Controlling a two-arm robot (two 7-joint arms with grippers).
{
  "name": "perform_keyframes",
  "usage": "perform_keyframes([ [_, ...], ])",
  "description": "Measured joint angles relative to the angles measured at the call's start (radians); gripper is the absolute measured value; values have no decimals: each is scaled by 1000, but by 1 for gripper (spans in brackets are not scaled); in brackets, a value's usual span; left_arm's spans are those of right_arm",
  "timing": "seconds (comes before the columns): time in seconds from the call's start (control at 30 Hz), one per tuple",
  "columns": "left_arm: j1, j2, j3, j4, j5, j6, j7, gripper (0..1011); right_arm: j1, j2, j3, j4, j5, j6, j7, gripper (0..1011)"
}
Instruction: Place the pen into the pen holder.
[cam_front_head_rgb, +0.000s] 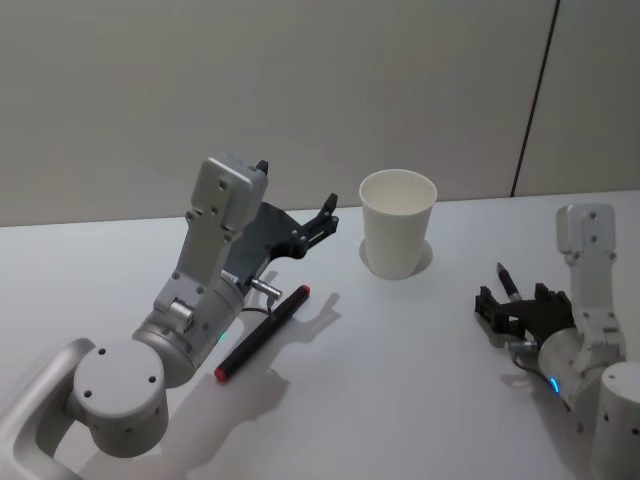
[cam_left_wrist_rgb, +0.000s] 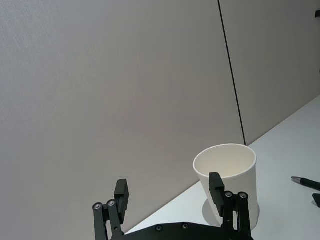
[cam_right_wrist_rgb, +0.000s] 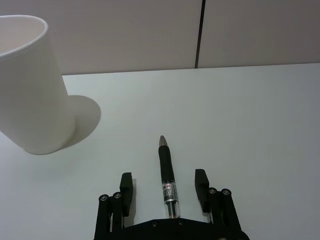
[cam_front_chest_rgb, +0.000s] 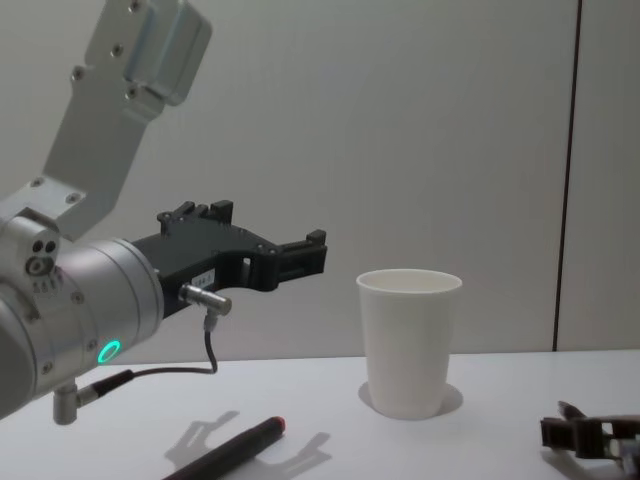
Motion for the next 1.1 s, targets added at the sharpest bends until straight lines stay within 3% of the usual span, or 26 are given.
perform_keyframes([
  [0.1,0,0,0,0,0,0,0,1001,0,-1,0,0,0,1,0,746],
  [0.77,0,0,0,0,0,0,0,1001,1,-2,0,1,0,2,-1,535],
  [1.07,0,0,0,0,0,0,0,1001,0,-3,2,1,-1,0,-1,341],
  [1.1,0,0,0,0,0,0,0,1001,0,-3,2,1,-1,-1,-1,285],
])
